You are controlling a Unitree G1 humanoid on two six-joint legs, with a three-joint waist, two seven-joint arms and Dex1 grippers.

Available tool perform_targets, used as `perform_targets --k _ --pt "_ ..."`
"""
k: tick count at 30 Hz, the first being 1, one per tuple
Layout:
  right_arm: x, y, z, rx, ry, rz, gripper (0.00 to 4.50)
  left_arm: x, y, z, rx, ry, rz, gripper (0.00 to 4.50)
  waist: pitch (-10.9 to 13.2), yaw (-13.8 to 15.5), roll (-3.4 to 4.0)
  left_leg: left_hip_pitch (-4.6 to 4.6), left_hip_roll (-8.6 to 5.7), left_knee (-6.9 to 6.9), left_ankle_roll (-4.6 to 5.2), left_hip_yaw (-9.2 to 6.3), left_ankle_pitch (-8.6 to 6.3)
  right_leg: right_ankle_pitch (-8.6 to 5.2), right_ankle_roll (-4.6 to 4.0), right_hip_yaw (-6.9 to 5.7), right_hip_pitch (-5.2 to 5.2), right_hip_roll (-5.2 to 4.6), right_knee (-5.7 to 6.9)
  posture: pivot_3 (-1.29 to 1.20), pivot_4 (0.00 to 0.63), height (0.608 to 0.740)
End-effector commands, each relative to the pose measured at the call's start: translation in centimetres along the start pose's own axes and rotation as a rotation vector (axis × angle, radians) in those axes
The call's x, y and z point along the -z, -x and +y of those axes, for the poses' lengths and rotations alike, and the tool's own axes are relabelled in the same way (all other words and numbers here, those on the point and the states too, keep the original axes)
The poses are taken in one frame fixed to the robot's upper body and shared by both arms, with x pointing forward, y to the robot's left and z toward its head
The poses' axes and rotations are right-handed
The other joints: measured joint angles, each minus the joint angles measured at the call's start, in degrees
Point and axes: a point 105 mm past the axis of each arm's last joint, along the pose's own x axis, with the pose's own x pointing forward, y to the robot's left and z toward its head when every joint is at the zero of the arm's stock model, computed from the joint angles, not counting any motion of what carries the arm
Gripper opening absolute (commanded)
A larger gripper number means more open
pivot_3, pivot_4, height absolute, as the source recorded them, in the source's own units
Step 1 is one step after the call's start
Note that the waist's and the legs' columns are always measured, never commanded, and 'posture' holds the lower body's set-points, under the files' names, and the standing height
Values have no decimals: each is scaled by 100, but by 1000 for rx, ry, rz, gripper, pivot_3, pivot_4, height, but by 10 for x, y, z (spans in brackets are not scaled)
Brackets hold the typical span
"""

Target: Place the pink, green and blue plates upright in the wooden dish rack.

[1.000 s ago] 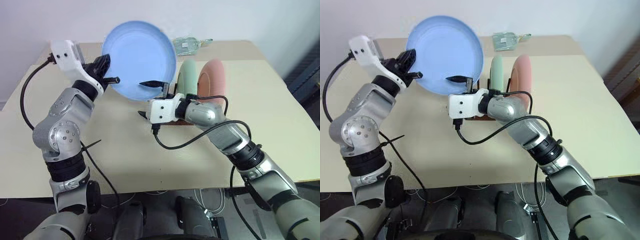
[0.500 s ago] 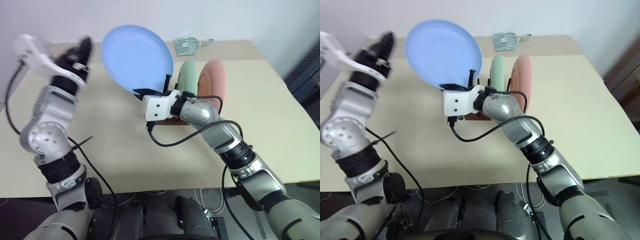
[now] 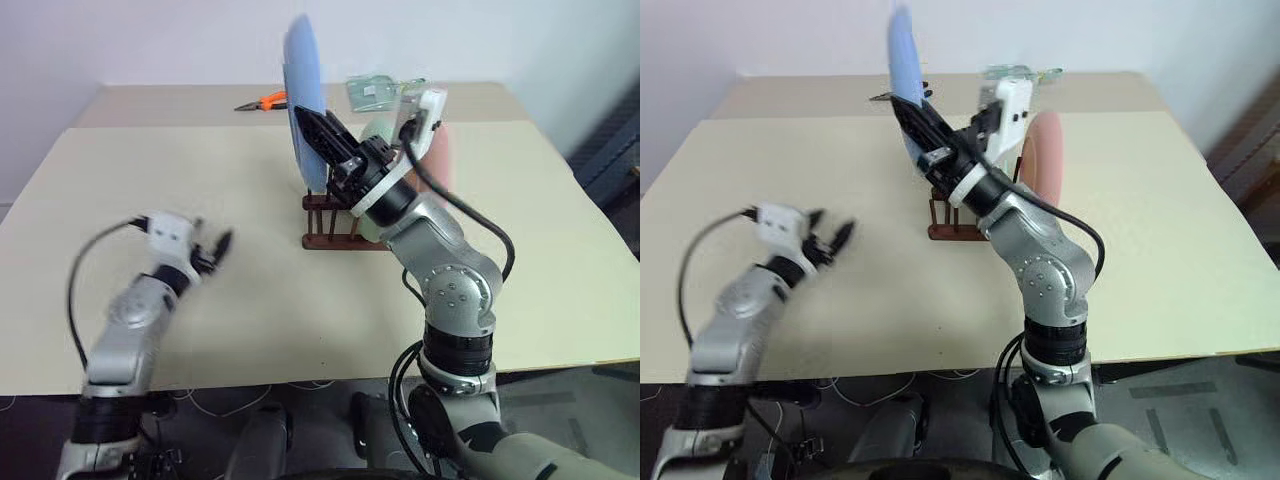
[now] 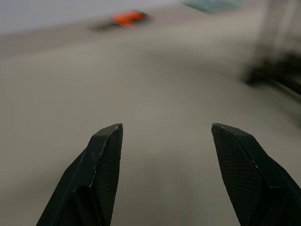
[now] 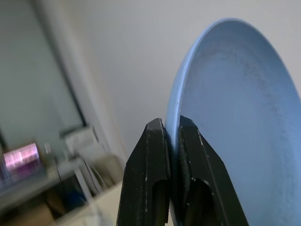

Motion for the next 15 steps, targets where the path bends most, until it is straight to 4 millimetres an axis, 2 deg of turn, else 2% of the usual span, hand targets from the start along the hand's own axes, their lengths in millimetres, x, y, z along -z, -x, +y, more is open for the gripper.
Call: perform_targets --k 1,7,14,15 --pt "-12 2 8 13 -96 -43 0 -18 4 -16 89 -33 -85 3048 2 -5 13 1 3 -1 0 0 0 -1 -2 0 -3 3 4 0 150 740" --pt "-3 4 4 60 -111 18 0 -21 10 -38 208 -18 -83 3048 -4 -1 30 2 5 1 1 5 0 -6 -8 0 2 5 4 0 150 740" --pt "6 0 -14 138 -93 66 0 -35 12 -54 294 -11 -85 3048 -4 -2 31 3 4 6 2 4 0 -5 -7 -1 6 6 3 0 150 740" --pt "6 0 -16 148 -87 63 732 -37 12 -54 295 -9 -86 3097 -4 -3 31 3 4 6 2 4 0 -5 -7 -1 6 6 3 0 150 740"
